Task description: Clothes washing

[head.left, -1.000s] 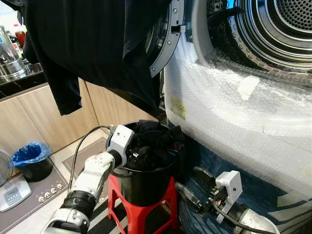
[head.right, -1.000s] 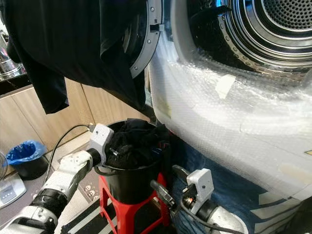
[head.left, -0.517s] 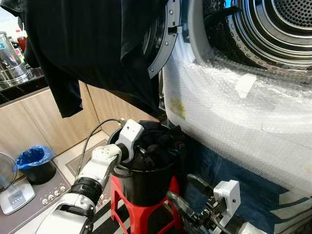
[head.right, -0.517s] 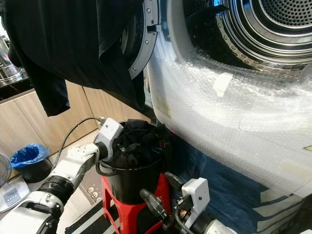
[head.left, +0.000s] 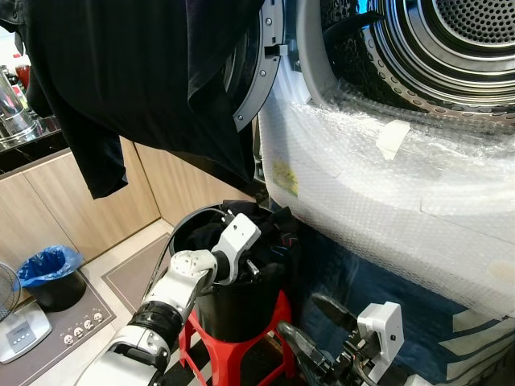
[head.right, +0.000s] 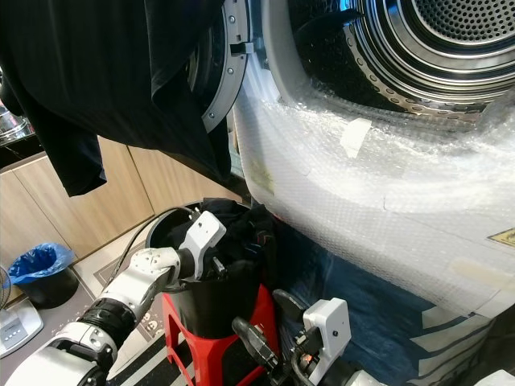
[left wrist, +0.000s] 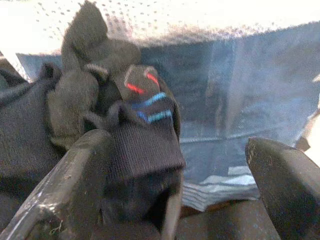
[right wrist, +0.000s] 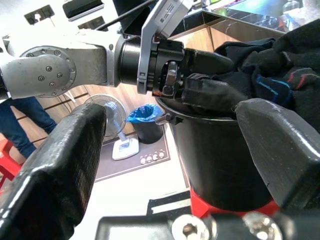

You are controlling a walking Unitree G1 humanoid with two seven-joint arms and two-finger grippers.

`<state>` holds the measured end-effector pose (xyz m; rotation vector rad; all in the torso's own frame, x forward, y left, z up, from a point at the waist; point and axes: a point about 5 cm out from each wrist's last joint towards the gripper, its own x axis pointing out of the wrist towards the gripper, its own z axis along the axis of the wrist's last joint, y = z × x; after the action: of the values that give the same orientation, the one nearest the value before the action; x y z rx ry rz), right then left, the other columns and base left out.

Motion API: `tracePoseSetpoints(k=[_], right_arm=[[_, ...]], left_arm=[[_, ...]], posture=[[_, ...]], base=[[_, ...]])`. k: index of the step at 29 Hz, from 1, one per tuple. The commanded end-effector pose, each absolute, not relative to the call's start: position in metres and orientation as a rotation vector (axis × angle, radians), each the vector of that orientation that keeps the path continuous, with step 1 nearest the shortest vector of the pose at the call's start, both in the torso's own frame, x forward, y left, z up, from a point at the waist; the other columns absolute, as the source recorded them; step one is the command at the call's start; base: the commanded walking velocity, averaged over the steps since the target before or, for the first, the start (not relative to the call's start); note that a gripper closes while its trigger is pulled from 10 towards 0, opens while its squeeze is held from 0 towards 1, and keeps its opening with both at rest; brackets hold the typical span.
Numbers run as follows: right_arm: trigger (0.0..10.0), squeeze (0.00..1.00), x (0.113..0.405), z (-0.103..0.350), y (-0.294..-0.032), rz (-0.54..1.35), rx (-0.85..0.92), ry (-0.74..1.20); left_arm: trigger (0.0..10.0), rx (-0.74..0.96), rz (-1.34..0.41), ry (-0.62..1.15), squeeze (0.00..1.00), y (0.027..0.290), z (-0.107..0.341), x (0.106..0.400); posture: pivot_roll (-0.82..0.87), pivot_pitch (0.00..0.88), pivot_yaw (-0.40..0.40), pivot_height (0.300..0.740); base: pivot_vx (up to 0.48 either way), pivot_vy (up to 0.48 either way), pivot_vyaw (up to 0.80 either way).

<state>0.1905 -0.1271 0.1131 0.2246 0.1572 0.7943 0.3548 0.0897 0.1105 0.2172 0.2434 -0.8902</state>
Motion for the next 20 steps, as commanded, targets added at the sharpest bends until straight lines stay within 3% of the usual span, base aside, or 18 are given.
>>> tracePoseSetpoints(k=[1,7,12,20], right_arm=[[10.0,0.00,0.188,0.119,-0.125,0.805,0.232,0.144],[10.0,0.00,0.195,0.118,-0.131,0.723,0.201,0.112],[10.0,0.00,0.219,0.115,-0.145,0.524,0.192,0.057],[10.0,0.00,0.229,0.106,-0.150,0.476,0.156,0.029]], left_arm=[[10.0,0.250,-0.848,0.236,0.00,0.099,0.110,0.356],[10.0,0.274,-0.661,0.097,0.00,0.109,0.128,0.364],[10.0,0.241,-0.582,-0.007,0.00,0.100,0.126,0.345],[10.0,0.192,-0.482,-0.108,0.00,0.091,0.126,0.316]], posture=[[-0.20,0.000,0.129,0.740],[-0.20,0.000,0.131,0.740],[-0.18,0.000,0.127,0.740],[-0.13,0.000,0.104,0.740]], base=[[0.000,0.000,0.00],[0.000,0.000,0.00],[0.000,0.000,0.00],[0.000,0.000,0.00]])
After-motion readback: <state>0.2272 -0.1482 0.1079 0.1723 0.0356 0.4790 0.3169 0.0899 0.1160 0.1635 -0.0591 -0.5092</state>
